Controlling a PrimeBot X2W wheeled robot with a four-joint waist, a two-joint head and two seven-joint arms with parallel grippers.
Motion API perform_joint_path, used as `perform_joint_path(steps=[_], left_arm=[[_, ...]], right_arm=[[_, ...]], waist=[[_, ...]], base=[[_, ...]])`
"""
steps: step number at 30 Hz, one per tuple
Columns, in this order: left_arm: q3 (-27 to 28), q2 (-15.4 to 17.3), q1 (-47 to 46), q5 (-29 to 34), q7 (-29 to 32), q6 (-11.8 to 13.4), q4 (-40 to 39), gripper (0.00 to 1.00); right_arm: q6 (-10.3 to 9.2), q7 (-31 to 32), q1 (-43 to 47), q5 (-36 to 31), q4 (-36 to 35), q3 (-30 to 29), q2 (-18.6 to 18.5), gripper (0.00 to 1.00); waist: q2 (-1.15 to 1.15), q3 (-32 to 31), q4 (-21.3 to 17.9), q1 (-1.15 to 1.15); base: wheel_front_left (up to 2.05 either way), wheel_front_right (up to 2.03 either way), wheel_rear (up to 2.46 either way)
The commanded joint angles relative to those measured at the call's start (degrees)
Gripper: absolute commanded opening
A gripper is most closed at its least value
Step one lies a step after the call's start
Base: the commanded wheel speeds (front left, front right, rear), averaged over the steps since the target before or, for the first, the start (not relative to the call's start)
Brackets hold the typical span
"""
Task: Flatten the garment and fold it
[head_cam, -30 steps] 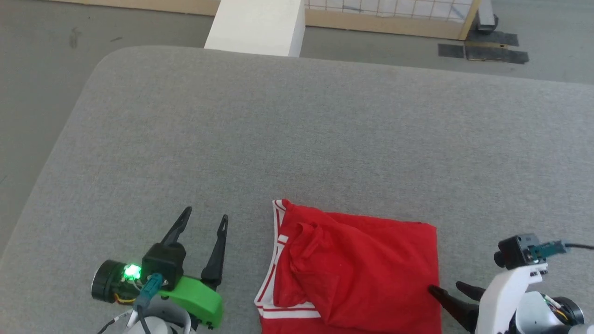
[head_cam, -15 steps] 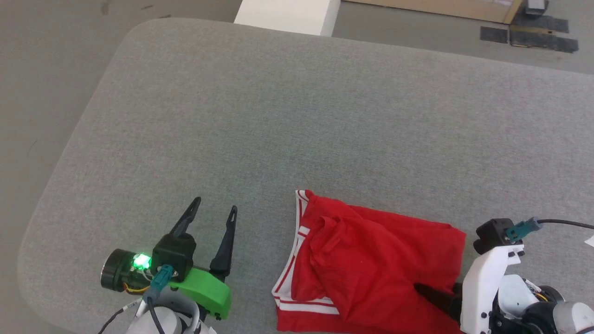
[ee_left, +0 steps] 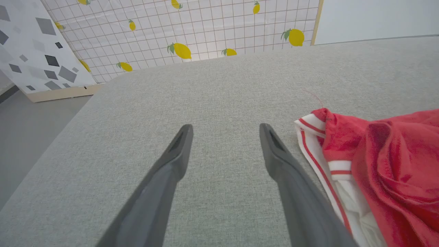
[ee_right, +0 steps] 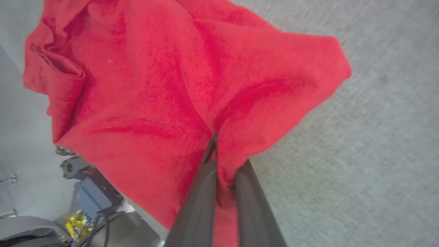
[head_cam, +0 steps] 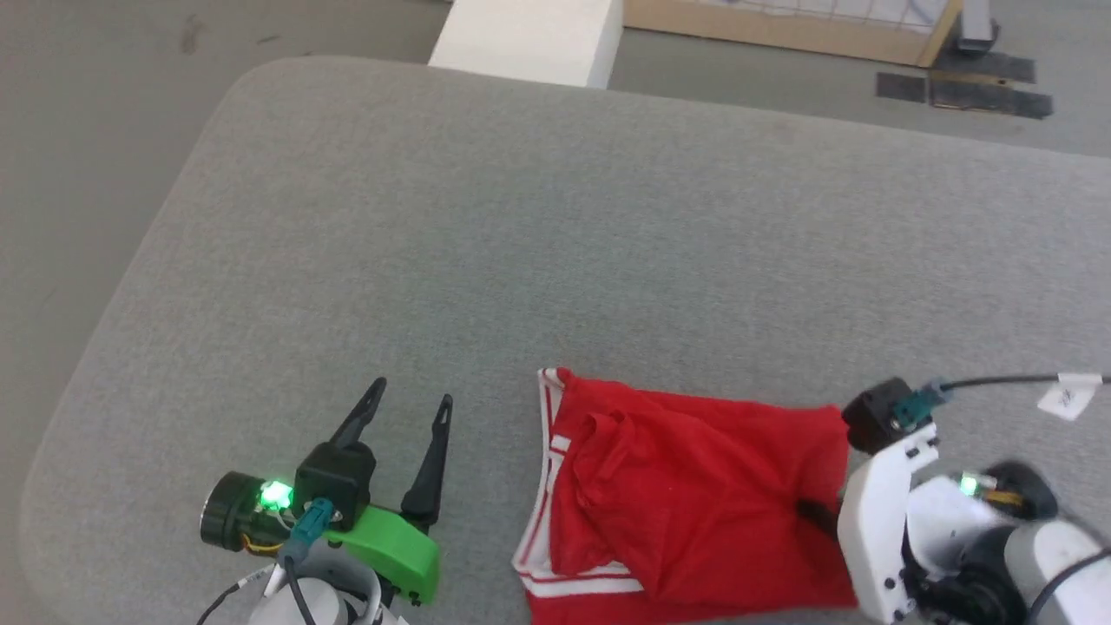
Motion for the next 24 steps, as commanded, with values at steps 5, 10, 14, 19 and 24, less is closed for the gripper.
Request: perform_joint_path(steps=[5,10,14,19,24], left_arm=[[-0.4,-0.6,-0.1,-1.1,0.4,-0.2,-0.6,1.0],[-0.7,-1.4,-0.9,-1.5,0.8,-0.2,-2.1,1.0],[-0.6,-1.3,-2.7,-1.4,1.3,-0.4,-3.6,1.0],[-0.1,-0.5,-4.2,-1.4,1.9,-0.5,-5.1,1.0],[0.4,0.6,-5.4,-1.0,2.3,-0.4,-6.1,1.0]], right_arm=[[-0.06,-3.4,-11.0,-2.8,-3.8,10.3,-13.1,0.0],[-0.06,-8.1,-22.9,-6.7,-4.2,21.5,-25.7,0.0],[-0.06,-13.5,-32.8,-8.7,-0.2,28.6,-33.1,0.0],[-0.06,-19.0,-38.3,-10.4,6.4,31.1,-38.4,0.0],[-0.06,-24.6,-38.4,-11.8,14.7,28.5,-40.8,0.0]], waist=[[0.0,0.2,-8.0,0.0],[0.0,3.8,-14.9,0.0],[0.0,7.5,-21.1,0.0],[0.0,10.8,-24.9,0.0],[0.0,13.8,-26.2,0.0]], base=[[0.0,0.0,0.0],[0.0,0.0,0.0],[0.0,0.0,0.0],[0.0,0.0,0.0],[0.0,0.0,0.0]])
